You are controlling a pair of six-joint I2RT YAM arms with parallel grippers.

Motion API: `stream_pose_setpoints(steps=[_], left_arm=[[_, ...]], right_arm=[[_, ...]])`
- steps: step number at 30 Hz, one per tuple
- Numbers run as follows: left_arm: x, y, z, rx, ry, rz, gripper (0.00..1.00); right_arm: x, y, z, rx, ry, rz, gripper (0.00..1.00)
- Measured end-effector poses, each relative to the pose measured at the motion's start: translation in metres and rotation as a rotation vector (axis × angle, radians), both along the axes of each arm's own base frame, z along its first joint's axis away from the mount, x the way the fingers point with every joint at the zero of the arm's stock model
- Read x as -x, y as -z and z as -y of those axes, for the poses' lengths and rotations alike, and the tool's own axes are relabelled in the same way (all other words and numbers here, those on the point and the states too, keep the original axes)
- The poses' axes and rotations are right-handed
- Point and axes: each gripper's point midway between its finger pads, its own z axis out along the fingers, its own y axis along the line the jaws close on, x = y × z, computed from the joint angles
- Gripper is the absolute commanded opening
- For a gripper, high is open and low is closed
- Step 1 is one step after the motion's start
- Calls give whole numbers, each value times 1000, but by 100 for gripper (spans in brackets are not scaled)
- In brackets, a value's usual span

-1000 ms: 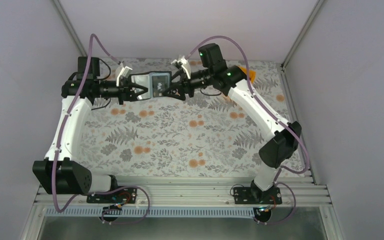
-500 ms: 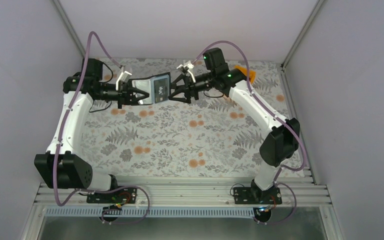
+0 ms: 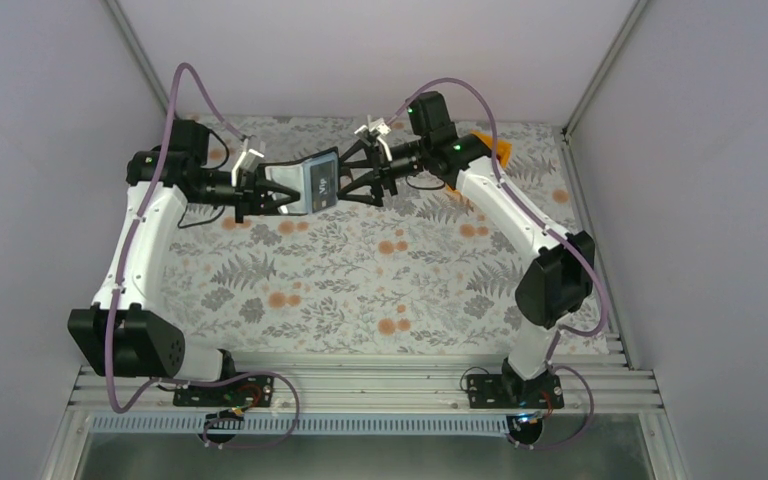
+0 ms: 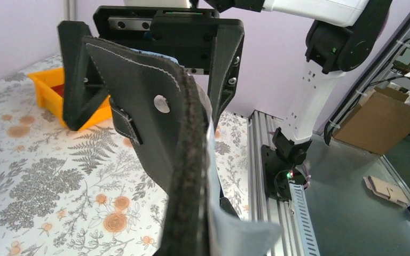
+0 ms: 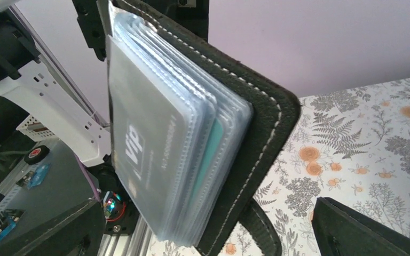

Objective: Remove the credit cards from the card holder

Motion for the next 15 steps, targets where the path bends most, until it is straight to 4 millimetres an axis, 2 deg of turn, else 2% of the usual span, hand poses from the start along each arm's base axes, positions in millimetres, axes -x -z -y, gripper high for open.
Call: stream_pose_setpoints(steps=[11,12,13,14,15], left_arm=[[11,-6,10,-4,49,37,2],[12,-7,10,-4,53,37,3],[12,-7,11,-4,55,38,2],[13,-7,11,-4,57,40,2],[13,-7,11,-4,57,41,2]], right_arm=[[-6,-7,-2,-16,7,30,98],[-7,-10,-3,-24,0,39,93],[-7,-12,-4,-30,-7,46,82],[-5,-14,-4,-38,-19,52,69],[-2,-16,-3,-47,-34,57,51]])
